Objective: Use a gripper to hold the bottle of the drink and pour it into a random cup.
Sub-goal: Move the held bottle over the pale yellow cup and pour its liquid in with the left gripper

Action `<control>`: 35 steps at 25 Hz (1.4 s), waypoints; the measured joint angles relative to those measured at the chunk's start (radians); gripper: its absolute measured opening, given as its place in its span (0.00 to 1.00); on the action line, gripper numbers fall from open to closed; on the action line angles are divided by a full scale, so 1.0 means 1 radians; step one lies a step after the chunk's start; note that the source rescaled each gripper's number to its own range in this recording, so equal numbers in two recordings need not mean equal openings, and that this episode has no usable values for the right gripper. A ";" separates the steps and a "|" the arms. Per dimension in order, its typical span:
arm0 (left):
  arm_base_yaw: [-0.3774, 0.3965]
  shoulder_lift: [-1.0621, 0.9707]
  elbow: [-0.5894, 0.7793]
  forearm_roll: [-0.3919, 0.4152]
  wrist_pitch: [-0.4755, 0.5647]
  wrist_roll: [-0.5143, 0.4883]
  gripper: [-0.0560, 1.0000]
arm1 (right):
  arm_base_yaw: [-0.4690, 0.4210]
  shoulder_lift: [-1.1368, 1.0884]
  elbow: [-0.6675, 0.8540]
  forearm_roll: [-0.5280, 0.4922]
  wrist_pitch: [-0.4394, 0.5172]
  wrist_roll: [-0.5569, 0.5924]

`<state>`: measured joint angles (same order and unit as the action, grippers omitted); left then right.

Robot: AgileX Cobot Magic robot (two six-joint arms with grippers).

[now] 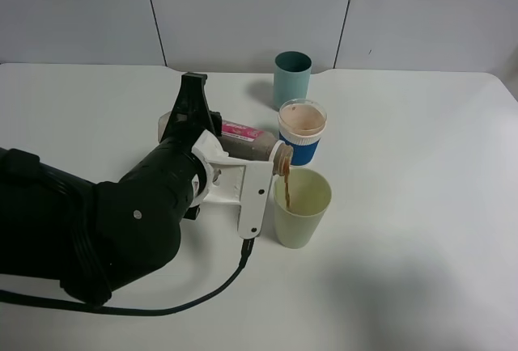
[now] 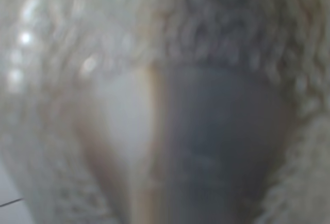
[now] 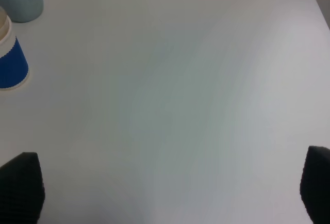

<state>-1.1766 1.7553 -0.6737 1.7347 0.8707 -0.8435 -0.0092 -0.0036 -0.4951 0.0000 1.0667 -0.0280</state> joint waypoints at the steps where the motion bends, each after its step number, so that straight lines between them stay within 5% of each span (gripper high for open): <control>1: 0.000 0.000 0.000 0.000 0.000 0.000 0.10 | 0.000 0.000 0.000 0.000 0.000 0.000; 35: -0.022 0.012 0.000 0.000 0.041 0.078 0.10 | 0.000 0.000 0.000 0.000 0.000 0.000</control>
<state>-1.1990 1.7671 -0.6737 1.7347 0.9118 -0.7650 -0.0092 -0.0036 -0.4951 0.0000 1.0667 -0.0280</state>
